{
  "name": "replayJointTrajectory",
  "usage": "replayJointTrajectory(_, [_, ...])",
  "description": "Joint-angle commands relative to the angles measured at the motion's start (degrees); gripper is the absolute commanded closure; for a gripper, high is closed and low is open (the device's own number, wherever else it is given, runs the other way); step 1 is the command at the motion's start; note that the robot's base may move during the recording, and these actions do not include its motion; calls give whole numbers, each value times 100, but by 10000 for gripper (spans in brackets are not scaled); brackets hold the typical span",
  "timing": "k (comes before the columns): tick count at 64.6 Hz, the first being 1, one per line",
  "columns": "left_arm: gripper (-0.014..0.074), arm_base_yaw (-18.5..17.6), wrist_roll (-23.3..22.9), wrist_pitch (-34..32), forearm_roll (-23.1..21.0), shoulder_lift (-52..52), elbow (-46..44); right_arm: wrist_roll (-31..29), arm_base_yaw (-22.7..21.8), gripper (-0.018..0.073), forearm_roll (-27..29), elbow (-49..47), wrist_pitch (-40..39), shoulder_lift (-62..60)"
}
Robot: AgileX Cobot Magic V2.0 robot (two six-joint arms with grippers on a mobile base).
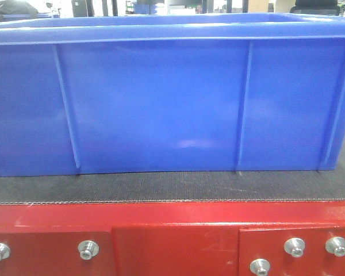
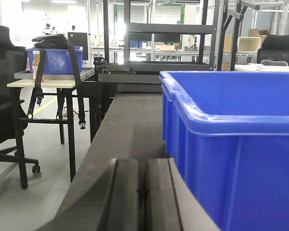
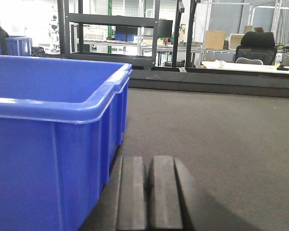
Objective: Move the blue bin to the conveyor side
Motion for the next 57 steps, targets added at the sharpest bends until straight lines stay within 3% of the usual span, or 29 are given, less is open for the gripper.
replayJointTrajectory(1, [585,15,-46,-42,134,-23,-7,-19,-20,641,16,2,-107,-16])
replayJointTrajectory(57, [585,15,-46,-42,162,-23,-7,-19,-20,641,16,2,-107,-16])
